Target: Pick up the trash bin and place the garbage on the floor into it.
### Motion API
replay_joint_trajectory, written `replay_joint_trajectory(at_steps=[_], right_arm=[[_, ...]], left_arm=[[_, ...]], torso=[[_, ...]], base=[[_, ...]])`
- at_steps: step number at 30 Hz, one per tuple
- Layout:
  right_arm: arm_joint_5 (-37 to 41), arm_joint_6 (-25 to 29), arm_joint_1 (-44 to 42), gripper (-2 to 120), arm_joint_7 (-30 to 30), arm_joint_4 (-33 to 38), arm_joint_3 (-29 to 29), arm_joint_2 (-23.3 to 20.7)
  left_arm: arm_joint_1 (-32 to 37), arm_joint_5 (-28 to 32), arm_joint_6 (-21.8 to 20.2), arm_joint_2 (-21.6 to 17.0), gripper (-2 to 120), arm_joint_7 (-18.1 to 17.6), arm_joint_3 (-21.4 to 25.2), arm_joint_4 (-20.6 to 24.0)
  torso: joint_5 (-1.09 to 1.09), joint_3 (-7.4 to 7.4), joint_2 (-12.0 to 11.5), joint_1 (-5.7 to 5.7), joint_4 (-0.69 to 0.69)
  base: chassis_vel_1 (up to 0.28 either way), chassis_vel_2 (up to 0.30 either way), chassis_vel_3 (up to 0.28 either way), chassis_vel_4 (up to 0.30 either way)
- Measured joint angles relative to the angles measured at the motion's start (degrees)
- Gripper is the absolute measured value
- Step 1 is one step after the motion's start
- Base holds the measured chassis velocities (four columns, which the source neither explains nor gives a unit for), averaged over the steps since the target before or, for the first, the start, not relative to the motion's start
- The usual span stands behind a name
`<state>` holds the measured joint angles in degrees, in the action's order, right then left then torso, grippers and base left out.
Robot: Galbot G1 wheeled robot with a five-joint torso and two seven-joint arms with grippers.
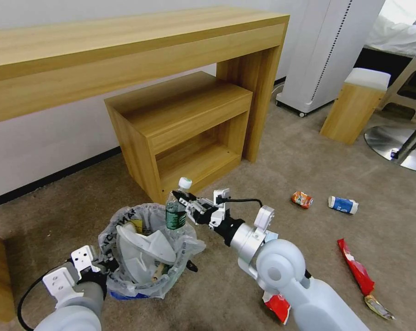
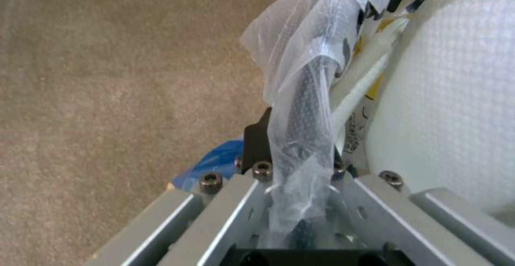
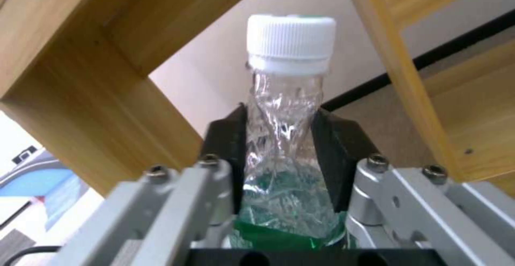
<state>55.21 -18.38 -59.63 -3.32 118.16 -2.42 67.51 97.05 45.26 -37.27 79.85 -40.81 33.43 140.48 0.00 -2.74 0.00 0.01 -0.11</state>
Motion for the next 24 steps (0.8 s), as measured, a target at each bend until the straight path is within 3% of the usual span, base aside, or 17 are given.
replay_joint_trajectory(at_steps=[10,16,21,24], right_arm=[[-1.18,-0.77,0.06,73,0.36,-0.54,-1.86,0.34],[-1.19,-0.8,-0.29,94,1.85,1.46,0.73,-0.67],[-4.86,0.63,-1.72,100,5.66,3.37,4.1,-1.77],[-11.84,3.13,-3.82,100,8.93,3.89,8.19,-3.68]], left_arm=[[0.31,0.12,-0.04,-0.09,0,-0.05,0.3,0.32],[-0.55,0.8,-0.11,-0.34,0,-0.02,1.69,-0.27],[-1.3,1.57,-0.18,-0.73,0,-0.38,3.12,-0.82],[-1.48,1.77,-0.18,-1.1,0,-0.54,4.04,-1.4]], torso=[[0.0,0.0,0.0,0.0,0.0],[0.0,0.0,0.0,0.0,0.01],[0.0,0.0,0.0,0.0,0.0],[0.01,0.0,0.0,0.0,0.0]], base=[[0.0,0.0,0.0,0.0],[0.0,0.0,0.0,0.0],[0.0,0.0,0.0,0.0],[0.0,0.0,0.0,0.0]])
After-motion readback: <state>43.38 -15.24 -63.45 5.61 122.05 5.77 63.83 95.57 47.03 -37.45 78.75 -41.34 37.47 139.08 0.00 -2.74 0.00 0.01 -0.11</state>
